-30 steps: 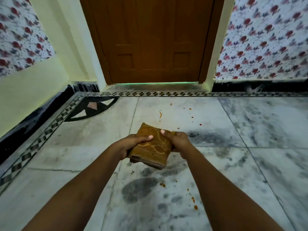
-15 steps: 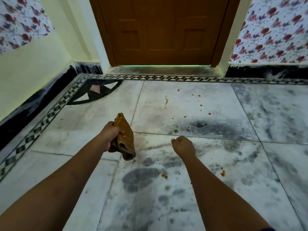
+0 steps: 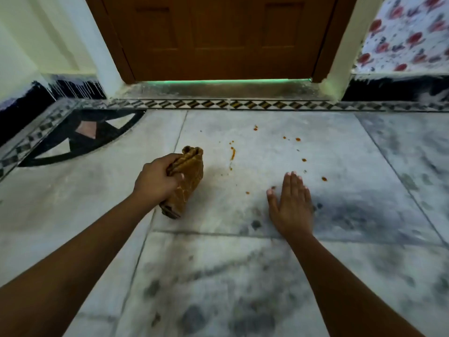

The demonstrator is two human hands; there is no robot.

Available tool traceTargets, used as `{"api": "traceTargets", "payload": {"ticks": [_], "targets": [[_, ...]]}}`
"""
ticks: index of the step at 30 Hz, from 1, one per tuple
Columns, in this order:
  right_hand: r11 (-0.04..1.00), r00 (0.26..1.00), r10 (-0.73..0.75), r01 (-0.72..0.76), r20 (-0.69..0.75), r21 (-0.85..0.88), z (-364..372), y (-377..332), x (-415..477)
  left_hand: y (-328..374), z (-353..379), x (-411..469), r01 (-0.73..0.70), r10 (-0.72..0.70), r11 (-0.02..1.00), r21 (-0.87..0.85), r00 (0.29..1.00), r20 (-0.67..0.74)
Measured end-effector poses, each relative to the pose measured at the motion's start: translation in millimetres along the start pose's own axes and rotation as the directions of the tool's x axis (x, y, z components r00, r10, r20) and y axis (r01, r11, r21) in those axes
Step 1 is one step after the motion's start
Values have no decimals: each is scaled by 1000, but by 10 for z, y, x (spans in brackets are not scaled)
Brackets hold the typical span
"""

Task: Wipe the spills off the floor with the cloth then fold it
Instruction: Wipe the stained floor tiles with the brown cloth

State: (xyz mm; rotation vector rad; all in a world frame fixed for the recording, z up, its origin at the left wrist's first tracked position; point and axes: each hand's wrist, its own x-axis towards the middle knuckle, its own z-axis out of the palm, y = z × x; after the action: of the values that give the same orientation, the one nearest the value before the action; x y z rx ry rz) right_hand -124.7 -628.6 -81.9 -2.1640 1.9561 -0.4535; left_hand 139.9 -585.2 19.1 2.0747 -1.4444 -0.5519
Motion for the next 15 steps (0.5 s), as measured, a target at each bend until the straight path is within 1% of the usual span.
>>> {"api": "traceTargets", "payload": {"ticks": [2,4,6,9,10,12,13,15], "targets": [[999,999,18,-16,-39,50,168,14,109,-43,66,361,-25,30,995,92,998,-60],[999,998,31,-29,-46,43,267,18,124,-31,94,680,-38,60,985,170,991,-121],[1000,1000,28,-28,-4,9,328,34,149,30,104,1009,-23,73,963,268,981,-177],[999,999,28,-28,21,17,280,26,166,194,108,1458,9,117,916,402,950,-288],[999,998,31,-32,50,12,272,20,169,229,133,1627,16,138,890,456,943,-303],[999,998,33,-32,57,-16,283,26,177,287,204,1920,36,141,843,536,948,-284],[999,998,31,-29,49,-24,290,32,171,312,256,2022,33,122,829,559,964,-238],[999,998,39,-38,46,-16,302,37,179,338,408,2163,-26,82,825,564,994,-74]]}}
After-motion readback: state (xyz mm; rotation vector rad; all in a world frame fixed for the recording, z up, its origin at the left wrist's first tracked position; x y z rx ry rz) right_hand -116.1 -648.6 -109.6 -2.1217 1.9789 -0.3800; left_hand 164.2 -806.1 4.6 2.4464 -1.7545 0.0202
